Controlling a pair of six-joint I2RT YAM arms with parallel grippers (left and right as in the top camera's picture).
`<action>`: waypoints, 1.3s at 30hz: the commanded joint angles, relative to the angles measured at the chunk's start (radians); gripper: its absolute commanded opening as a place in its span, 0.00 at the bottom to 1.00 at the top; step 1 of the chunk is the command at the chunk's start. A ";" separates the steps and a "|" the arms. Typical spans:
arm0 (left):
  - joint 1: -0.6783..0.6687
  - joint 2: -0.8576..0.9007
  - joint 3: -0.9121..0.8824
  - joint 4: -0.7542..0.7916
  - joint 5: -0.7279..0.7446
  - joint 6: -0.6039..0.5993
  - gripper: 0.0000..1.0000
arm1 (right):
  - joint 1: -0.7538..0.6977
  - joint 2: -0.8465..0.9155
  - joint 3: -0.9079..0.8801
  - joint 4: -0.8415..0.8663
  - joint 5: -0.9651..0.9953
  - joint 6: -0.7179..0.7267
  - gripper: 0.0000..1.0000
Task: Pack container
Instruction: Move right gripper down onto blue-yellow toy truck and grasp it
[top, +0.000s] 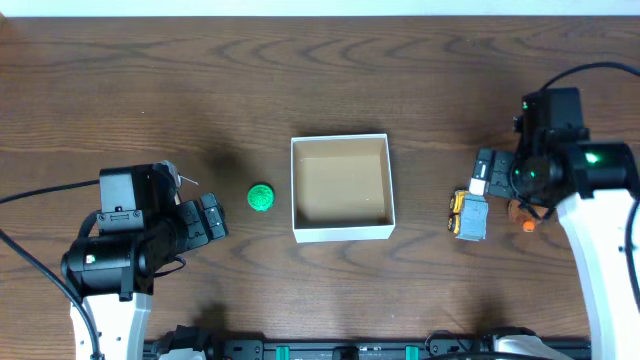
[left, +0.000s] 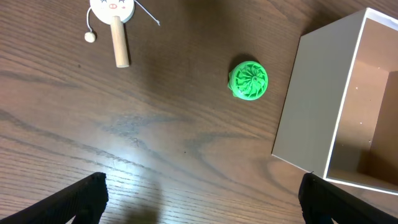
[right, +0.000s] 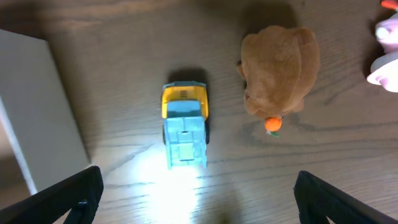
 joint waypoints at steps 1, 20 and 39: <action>-0.003 -0.007 0.024 -0.006 0.010 0.016 0.98 | -0.032 0.053 -0.016 0.018 0.035 0.023 0.99; -0.003 -0.007 0.023 -0.005 0.010 0.016 0.98 | 0.043 0.197 -0.201 0.121 -0.047 0.034 0.99; -0.003 -0.007 0.023 -0.006 0.010 0.015 0.98 | 0.042 0.197 -0.419 0.423 -0.045 0.034 0.87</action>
